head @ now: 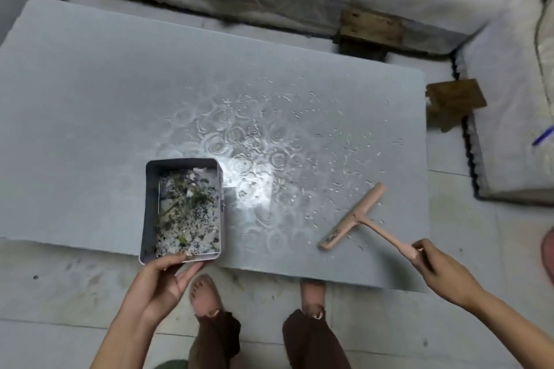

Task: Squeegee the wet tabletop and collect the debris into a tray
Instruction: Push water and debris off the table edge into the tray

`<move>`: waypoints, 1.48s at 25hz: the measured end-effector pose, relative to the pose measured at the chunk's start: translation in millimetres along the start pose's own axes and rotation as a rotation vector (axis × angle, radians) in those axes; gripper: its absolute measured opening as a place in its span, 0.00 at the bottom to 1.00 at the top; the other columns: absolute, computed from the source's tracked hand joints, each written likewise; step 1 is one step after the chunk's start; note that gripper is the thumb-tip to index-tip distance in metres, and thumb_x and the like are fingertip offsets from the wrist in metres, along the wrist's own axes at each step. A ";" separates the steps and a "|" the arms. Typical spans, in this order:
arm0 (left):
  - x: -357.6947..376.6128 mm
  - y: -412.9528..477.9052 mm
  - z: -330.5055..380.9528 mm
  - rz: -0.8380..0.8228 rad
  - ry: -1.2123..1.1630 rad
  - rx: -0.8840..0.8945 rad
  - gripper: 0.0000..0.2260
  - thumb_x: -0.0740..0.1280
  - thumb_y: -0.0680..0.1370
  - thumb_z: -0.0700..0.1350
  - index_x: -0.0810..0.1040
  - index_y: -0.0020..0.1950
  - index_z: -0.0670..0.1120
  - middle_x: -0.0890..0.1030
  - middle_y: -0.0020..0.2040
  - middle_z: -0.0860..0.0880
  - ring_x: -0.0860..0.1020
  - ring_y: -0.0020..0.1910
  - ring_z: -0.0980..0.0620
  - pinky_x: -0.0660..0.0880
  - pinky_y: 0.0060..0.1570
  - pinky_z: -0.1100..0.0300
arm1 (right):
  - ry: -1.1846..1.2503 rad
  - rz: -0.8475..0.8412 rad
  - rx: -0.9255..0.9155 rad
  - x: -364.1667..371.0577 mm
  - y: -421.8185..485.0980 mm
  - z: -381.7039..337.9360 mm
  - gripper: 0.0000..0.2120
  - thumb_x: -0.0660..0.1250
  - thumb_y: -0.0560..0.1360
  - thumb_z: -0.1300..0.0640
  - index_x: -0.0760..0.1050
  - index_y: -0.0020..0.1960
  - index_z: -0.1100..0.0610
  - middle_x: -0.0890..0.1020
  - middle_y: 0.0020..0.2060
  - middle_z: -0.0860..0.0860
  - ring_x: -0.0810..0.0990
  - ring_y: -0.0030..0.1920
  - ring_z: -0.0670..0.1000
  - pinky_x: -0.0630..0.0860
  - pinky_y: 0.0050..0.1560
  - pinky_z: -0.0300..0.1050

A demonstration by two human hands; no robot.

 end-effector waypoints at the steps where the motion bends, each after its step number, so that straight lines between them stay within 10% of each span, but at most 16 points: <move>1: 9.3 0.8 -15.4 0.006 0.006 0.004 0.13 0.55 0.75 0.30 0.71 0.57 0.38 0.69 0.70 0.35 0.76 0.59 0.35 0.78 0.47 0.50 | 0.003 -0.016 0.000 -1.3 -5.7 25.1 0.03 0.55 0.80 0.46 0.64 0.50 0.45 0.78 0.40 0.45 0.77 0.37 0.47 0.74 0.39 0.47; 7: 74.9 13.3 -97.4 0.006 -0.010 -0.001 0.11 0.53 0.77 0.32 0.71 0.55 0.37 0.70 0.67 0.32 0.79 0.51 0.34 0.80 0.44 0.52 | -0.108 -0.091 0.000 -1.0 -30.7 155.8 0.04 0.54 0.80 0.44 0.64 0.50 0.43 0.76 0.39 0.42 0.76 0.37 0.45 0.70 0.34 0.37; 16: 120.3 29.3 -150.8 -0.017 0.020 0.013 0.21 0.59 0.68 0.31 0.71 0.61 0.31 0.76 0.60 0.31 0.78 0.52 0.30 0.82 0.43 0.53 | -0.055 0.025 -0.350 32.4 53.3 50.7 0.11 0.57 0.80 0.54 0.69 0.61 0.53 0.76 0.51 0.50 0.76 0.52 0.55 0.70 0.46 0.49; 22: 112.0 33.3 -149.4 -0.033 0.048 0.014 0.16 0.60 0.67 0.31 0.73 0.55 0.31 0.79 0.55 0.30 0.79 0.50 0.27 0.80 0.48 0.50 | -0.134 -0.086 -0.206 -15.0 34.4 156.8 0.07 0.57 0.79 0.47 0.60 0.47 0.36 0.74 0.43 0.39 0.73 0.39 0.42 0.66 0.34 0.37; 31: 96.0 35.7 -144.9 0.016 0.031 0.013 0.20 0.60 0.67 0.30 0.73 0.59 0.31 0.80 0.55 0.33 0.80 0.49 0.28 0.81 0.43 0.49 | -0.277 -0.013 -0.556 16.8 107.3 -35.6 0.13 0.58 0.78 0.56 0.67 0.62 0.52 0.75 0.53 0.53 0.75 0.54 0.58 0.68 0.48 0.49; 37: 88.1 27.1 -141.6 0.040 0.005 0.010 0.19 0.60 0.66 0.29 0.73 0.57 0.31 0.78 0.58 0.33 0.80 0.50 0.31 0.82 0.39 0.50 | -0.319 -0.019 -0.309 -77.1 98.4 99.1 0.05 0.57 0.79 0.50 0.67 0.54 0.42 0.79 0.52 0.45 0.78 0.48 0.52 0.68 0.38 0.46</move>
Point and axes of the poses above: each hand's wrist, its own y-axis towards the middle knuckle, its own x-axis out of the palm, z = x × y, the point moved 4 cm from there along y, towards the middle knuckle
